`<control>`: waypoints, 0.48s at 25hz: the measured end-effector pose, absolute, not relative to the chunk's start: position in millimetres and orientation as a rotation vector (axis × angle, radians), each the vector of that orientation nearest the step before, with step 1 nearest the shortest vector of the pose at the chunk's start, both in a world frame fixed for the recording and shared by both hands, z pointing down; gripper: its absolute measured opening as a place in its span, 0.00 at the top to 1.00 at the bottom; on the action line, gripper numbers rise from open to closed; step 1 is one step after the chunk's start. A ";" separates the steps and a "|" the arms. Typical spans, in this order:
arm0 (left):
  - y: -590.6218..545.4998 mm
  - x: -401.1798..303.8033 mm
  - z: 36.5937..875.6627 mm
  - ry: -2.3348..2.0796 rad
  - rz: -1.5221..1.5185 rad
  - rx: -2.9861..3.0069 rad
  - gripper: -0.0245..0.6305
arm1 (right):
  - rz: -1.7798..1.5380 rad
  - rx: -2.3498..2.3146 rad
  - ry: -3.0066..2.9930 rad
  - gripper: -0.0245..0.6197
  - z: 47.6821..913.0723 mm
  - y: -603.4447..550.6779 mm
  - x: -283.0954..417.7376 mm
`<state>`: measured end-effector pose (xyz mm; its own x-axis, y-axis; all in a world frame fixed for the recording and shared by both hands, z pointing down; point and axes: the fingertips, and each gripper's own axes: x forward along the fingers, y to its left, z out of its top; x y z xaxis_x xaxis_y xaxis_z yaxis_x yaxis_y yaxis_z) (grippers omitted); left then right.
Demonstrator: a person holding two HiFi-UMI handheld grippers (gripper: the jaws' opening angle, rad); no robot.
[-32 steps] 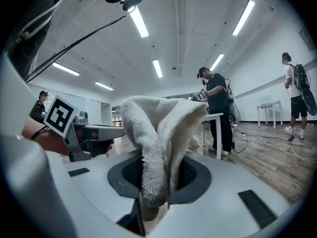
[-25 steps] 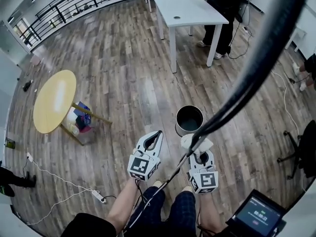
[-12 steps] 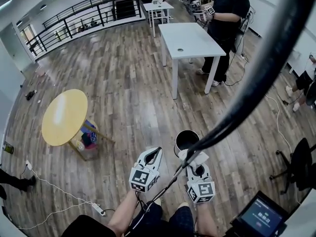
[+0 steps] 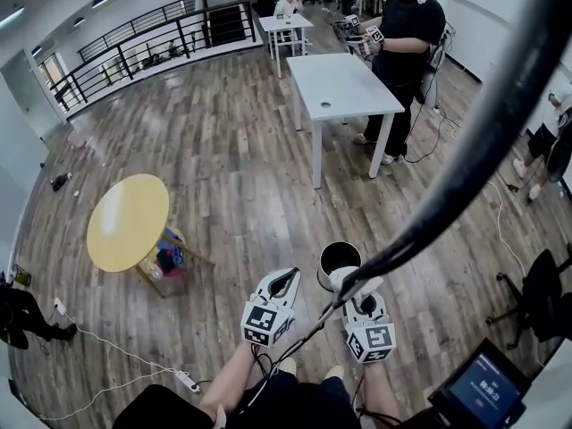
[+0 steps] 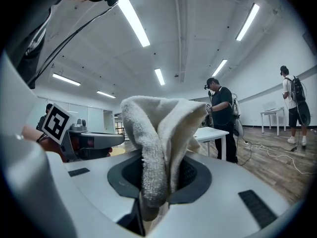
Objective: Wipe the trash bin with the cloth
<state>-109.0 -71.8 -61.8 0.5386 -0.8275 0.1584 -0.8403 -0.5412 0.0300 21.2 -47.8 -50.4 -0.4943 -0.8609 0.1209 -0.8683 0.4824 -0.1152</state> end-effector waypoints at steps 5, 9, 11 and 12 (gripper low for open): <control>-61.7 -95.8 -81.6 -1.425 0.178 2.693 0.97 | 0.225 1.563 -2.649 0.82 -66.9 -36.7 29.1; -49.3 -87.7 -92.9 -1.417 0.151 2.703 0.97 | 0.247 1.575 -2.666 0.82 -78.4 -21.6 31.9; -44.4 -83.5 -97.5 -1.419 0.137 2.712 0.97 | 0.245 1.578 -2.673 0.82 -83.0 -14.1 33.1; -42.0 -81.7 -98.9 -1.420 0.129 2.711 0.97 | 0.241 1.579 -2.670 0.82 -83.9 -10.1 34.0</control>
